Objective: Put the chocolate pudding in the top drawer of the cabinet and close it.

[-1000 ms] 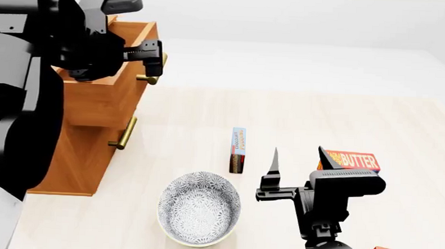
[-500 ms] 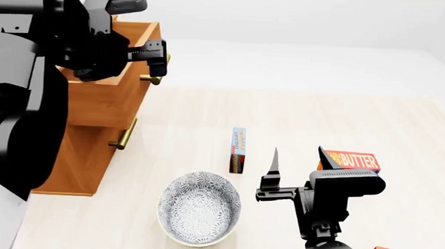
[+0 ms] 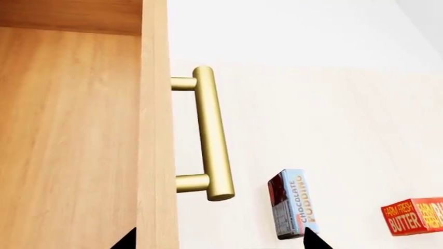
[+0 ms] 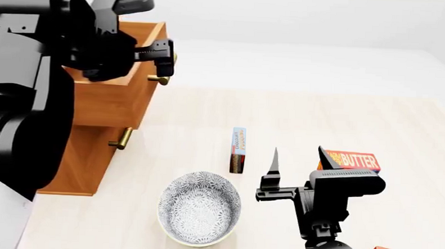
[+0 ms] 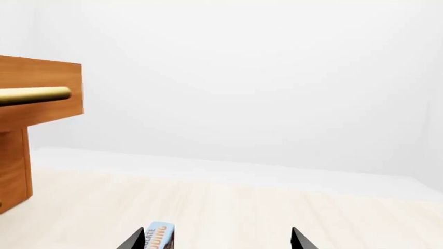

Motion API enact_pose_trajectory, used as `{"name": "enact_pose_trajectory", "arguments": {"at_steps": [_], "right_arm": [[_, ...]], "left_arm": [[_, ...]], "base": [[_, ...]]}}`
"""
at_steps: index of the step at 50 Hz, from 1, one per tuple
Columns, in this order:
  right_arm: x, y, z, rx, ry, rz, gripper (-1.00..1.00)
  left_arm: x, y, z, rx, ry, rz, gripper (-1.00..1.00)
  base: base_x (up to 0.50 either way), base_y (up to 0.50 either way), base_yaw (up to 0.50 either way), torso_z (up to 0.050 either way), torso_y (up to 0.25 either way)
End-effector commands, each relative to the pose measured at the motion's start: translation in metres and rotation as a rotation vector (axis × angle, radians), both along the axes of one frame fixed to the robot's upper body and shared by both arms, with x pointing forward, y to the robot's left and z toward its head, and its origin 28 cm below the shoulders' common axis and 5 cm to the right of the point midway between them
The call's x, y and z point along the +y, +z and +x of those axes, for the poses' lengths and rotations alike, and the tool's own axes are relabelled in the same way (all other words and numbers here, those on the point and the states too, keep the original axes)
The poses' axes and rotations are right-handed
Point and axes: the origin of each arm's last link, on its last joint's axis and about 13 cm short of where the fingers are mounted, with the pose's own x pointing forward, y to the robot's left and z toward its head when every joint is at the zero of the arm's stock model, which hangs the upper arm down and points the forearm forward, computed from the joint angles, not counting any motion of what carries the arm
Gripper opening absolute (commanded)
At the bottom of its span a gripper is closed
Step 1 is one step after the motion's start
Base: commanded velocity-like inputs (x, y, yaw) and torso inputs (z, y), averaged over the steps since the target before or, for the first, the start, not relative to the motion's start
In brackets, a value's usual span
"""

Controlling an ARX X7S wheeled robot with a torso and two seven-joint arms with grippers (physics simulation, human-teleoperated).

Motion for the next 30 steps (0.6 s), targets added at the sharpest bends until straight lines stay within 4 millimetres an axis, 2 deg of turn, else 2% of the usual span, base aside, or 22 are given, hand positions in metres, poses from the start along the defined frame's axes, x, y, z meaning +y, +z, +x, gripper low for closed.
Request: {"name": "enact_pose_trajectory", "arguments": {"at_steps": [1, 30], "right_arm": [[0.0, 0.0, 0.0, 0.0, 0.001, 0.0, 1.0], [0.0, 0.001, -0.001, 0.0, 0.003, 0.0, 1.0]], "left_arm": [[-0.016, -0.014, 0.001, 0.042, -0.082, -0.156, 1.0], [-0.033, -0.017, 0.002, 0.046, -0.151, -0.211, 1.0]], "base": [[0.0, 0.0, 0.0, 0.0, 0.0], [0.0, 0.0, 0.0, 0.0, 0.0]]}}
